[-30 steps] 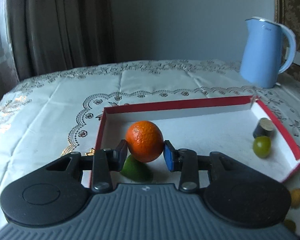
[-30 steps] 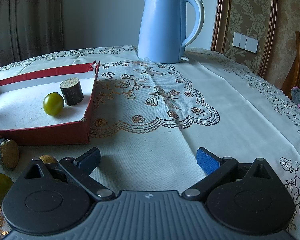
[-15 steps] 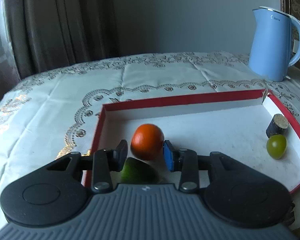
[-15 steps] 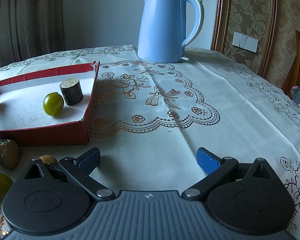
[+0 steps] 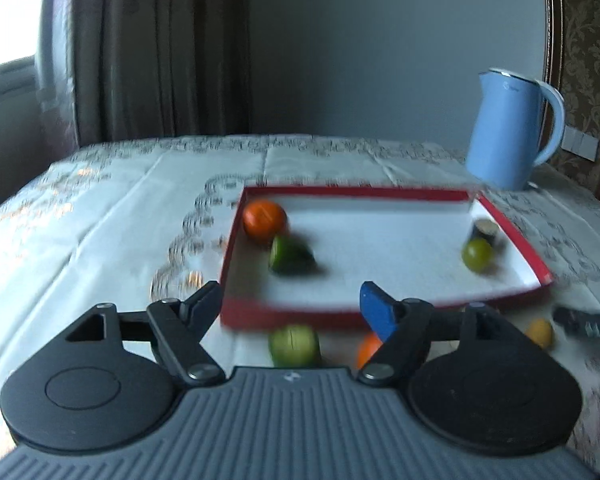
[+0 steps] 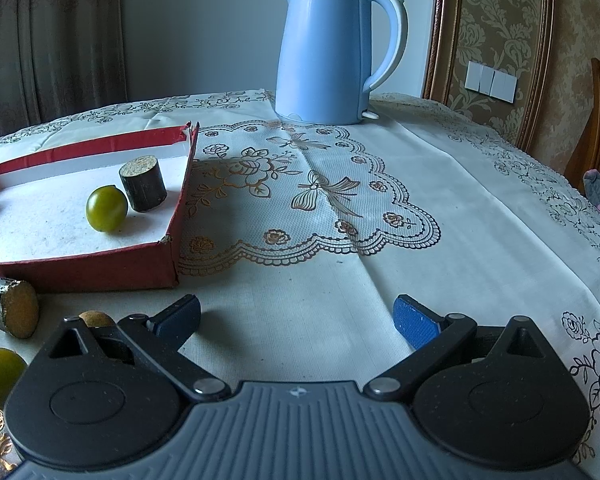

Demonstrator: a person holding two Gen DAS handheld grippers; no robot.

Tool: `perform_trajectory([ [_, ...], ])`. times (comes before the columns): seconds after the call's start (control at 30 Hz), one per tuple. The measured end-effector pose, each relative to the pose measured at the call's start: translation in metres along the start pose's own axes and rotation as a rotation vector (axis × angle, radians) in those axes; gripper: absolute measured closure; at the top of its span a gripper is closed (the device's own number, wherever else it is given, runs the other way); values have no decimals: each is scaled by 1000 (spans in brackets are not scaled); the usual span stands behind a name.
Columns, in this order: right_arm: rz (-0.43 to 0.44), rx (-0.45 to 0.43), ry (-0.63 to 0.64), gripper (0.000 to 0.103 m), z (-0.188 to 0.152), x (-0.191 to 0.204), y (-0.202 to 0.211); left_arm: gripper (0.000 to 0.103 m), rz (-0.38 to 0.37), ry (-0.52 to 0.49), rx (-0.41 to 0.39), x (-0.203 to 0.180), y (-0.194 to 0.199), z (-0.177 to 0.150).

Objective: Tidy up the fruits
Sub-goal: 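Move the right gripper toward the brown round fruit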

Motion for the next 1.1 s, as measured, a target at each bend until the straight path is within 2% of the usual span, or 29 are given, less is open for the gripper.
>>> perform_trajectory([
  [0.2,1,0,0,0,0,0,0,29,-4,29,54,3,10,-33],
  [0.4,2,2,-3,0,0,0,0,29,0,43,109,9,-4,-45],
  [0.93,4,-1,-5,0,0,0,0,16,28,21,91,9,-11,-49],
  [1.1,28,-28,-56,0,0,-9,5,14,35,23,92,10,-12,-49],
])
Point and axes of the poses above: each gripper's, at about its wrist camera, not at the fingertips, and y roughly against the way its jaws point, x to its left, z to its top, the point moved 3 cm from there along -y, roughly the way its jaws point, and after that the axes turned 8 degrees about -z, right-handed, at the moved point
